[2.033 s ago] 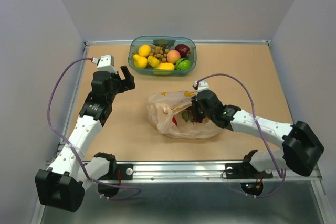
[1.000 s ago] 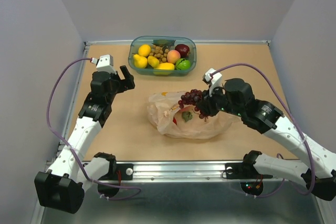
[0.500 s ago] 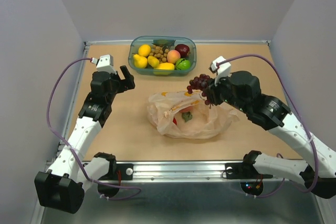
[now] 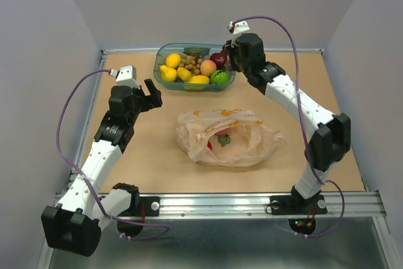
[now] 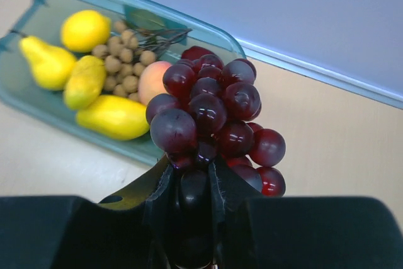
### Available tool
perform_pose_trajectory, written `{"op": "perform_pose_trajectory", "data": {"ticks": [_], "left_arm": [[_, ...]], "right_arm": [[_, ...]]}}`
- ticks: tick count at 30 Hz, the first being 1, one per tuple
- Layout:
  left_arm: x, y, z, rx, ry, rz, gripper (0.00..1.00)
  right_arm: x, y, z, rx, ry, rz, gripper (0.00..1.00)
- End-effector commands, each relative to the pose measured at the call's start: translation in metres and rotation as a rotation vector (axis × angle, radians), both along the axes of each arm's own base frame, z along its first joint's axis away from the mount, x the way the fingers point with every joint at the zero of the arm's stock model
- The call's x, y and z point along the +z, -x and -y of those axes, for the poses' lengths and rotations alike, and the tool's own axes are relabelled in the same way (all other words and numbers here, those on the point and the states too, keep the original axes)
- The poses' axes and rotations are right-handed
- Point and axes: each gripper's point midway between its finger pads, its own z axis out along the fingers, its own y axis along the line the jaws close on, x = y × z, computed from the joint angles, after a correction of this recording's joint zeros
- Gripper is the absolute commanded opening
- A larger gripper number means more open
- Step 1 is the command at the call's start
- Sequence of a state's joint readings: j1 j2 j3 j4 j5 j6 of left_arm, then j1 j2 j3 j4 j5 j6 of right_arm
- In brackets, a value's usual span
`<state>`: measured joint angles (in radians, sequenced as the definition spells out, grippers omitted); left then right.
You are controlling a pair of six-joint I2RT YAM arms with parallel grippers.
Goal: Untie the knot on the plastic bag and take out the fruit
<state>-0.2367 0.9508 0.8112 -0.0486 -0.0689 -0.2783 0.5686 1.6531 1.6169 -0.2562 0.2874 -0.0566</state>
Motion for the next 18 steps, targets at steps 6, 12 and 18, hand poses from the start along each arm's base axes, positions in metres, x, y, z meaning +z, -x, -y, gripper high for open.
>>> {"op": "perform_pose_trajectory", "data": {"ticks": [6,12,18], "left_arm": [[0.009,-0.001,0.001,-0.005,0.001,0.043,0.98],[0.006,-0.002,0.004,-0.021,-0.003,0.032,0.98],[0.005,-0.002,0.006,-0.034,0.002,0.028,0.98]], "right_arm": [[0.014,-0.117,-0.019,0.025,-0.251,0.151,0.01],[-0.027,-0.153,-0.035,0.055,-0.300,0.098,0.44],[-0.040,-0.144,-0.028,0.040,-0.273,0.066,0.94]]}}
